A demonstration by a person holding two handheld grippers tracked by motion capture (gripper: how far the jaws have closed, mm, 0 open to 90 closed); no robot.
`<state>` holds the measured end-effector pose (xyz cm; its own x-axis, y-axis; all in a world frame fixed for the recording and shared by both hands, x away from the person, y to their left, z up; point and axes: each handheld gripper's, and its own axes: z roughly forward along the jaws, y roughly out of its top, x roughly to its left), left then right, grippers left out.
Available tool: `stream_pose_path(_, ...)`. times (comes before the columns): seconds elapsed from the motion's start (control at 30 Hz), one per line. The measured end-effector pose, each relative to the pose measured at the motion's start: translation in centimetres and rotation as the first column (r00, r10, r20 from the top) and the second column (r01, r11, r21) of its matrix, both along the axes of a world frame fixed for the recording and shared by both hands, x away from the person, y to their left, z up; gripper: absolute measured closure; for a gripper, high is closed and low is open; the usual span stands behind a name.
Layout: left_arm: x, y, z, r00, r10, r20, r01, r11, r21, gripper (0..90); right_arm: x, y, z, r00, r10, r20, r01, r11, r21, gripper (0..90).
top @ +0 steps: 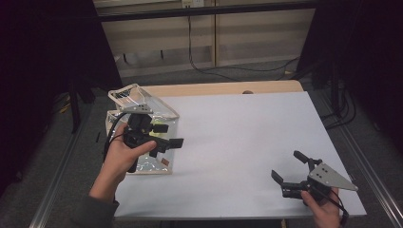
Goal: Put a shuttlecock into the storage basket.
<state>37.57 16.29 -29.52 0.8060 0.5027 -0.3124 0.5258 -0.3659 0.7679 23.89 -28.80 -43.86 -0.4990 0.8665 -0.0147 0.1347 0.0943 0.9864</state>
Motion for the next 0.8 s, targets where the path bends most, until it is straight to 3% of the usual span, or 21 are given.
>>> stream_pose_path(0.27,-0.3,0.2,-0.8,1.0000,0.007,0.002,-0.007,0.9998,-0.019,9.7,0.0,0.0,0.0,1.0000,-0.001,0.000,0.001,1.000,0.002,1.2)
stream_pose_path(0.8,-0.9,0.3,-2.1,0.9999,-0.014,0.000,0.014,0.9998,-0.014,9.2,0.0,0.0,0.0,1.0000,-0.001,0.002,0.001,1.000,0.003,1.2)
